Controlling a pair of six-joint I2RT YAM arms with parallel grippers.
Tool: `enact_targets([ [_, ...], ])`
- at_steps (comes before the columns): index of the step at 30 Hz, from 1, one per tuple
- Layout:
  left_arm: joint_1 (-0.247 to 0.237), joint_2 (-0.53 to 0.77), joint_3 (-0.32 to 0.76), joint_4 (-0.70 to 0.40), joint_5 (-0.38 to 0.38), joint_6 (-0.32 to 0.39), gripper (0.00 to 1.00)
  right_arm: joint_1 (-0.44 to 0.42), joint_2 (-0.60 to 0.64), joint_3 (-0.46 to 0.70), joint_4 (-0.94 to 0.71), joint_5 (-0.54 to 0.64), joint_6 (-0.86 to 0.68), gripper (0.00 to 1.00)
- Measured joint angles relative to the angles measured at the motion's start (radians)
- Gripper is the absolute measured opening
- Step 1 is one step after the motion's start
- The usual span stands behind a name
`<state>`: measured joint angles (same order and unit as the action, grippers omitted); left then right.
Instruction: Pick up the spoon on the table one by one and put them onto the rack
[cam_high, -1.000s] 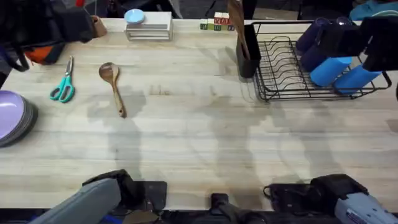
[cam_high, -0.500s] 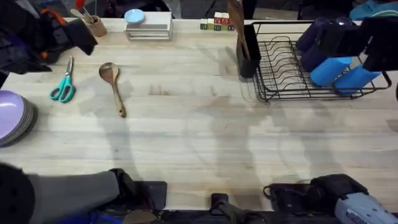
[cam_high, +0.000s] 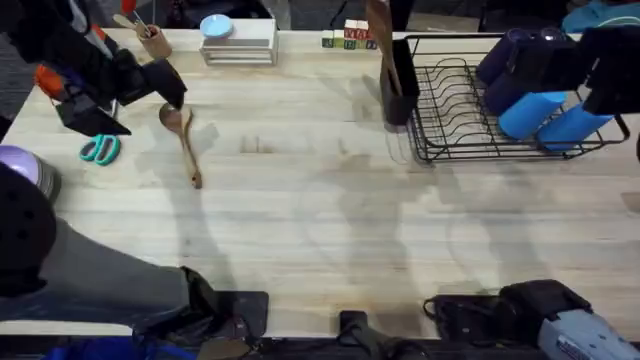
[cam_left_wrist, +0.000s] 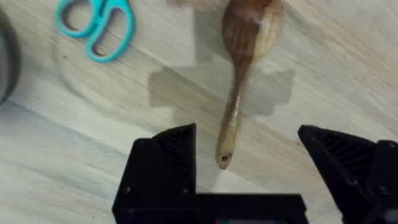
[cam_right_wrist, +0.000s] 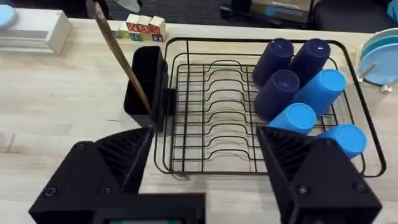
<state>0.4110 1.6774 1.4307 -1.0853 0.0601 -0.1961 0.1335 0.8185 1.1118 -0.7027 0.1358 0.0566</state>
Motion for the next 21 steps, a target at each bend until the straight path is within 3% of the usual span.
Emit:
enact_targets([
  [9,0.0,0.019,0.0,0.021,0.026,0.0,0.993,0.0,0.0,0.0,0.0,0.0,0.0,0.992],
  [15,-0.003,0.019,-0.002,0.096,0.02,0.005,0.995,0.0,0.0,0.0,0.0,0.0,0.0,0.992],
  [21,-0.045,0.019,-0.077,0.176,-0.019,0.005,0.994,0.0,0.021,0.0,0.001,0.001,0.0,0.992],
])
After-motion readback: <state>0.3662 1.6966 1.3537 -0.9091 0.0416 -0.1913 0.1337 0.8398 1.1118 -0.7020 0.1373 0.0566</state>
